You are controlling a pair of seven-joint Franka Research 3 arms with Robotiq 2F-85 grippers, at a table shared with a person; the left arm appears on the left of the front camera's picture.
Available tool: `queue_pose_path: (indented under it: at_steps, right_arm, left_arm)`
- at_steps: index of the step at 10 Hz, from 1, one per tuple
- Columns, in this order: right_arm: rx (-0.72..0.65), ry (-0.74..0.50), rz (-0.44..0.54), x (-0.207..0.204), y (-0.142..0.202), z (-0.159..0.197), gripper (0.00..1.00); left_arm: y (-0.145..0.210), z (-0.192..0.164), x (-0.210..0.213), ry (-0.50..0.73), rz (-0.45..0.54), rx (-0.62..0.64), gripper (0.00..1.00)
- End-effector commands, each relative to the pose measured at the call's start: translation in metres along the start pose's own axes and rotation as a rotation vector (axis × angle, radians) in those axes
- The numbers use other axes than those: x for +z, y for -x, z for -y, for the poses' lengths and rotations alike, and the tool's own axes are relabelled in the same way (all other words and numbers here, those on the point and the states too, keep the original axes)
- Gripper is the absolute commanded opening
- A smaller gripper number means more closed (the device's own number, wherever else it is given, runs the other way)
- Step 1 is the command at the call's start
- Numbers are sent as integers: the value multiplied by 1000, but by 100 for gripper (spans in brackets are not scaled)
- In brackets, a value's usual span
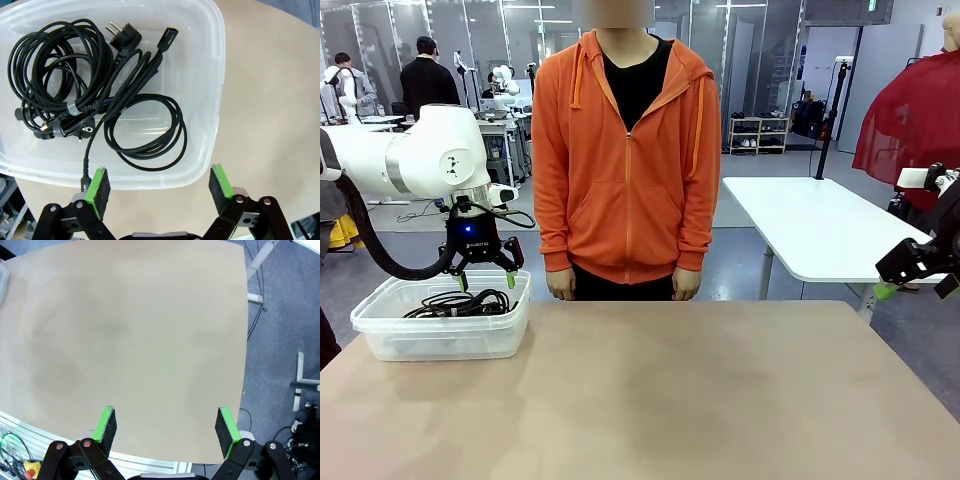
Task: Organize and store the cables.
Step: Place the USB Extension Cable into the Organizing box.
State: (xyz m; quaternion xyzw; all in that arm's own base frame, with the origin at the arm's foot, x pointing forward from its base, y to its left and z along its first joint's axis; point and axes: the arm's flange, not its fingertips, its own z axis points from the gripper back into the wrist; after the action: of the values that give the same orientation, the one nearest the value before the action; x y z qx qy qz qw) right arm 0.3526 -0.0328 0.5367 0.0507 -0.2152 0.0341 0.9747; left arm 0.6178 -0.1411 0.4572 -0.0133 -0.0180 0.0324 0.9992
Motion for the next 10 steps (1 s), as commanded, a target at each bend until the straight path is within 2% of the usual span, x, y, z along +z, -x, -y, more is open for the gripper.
queue_pose_path:
  at_steps: [1,4,5,6,8,10]
  right_arm:
    - [4,-1,-8,0,-1,-1,100]
    - [4,-1,-8,0,-1,-1,100]
    - [4,-1,-8,0,-1,-1,100]
    - [4,-1,-8,0,-1,-1,100]
    - [4,-1,-8,0,-1,-1,100]
    - [4,-1,-8,0,-1,-1,100]
  left_arm:
    - [-2,0,1,-1,-2,0,100]
    - [0,0,0,0,0,0,100]
    - [3,-2,16,24,18,-39,100]
    - [12,-8,32,86,-11,-67,100]
    - [50,-19,69,119,-39,-119,100]
    - [104,-23,99,190,12,-228,100]
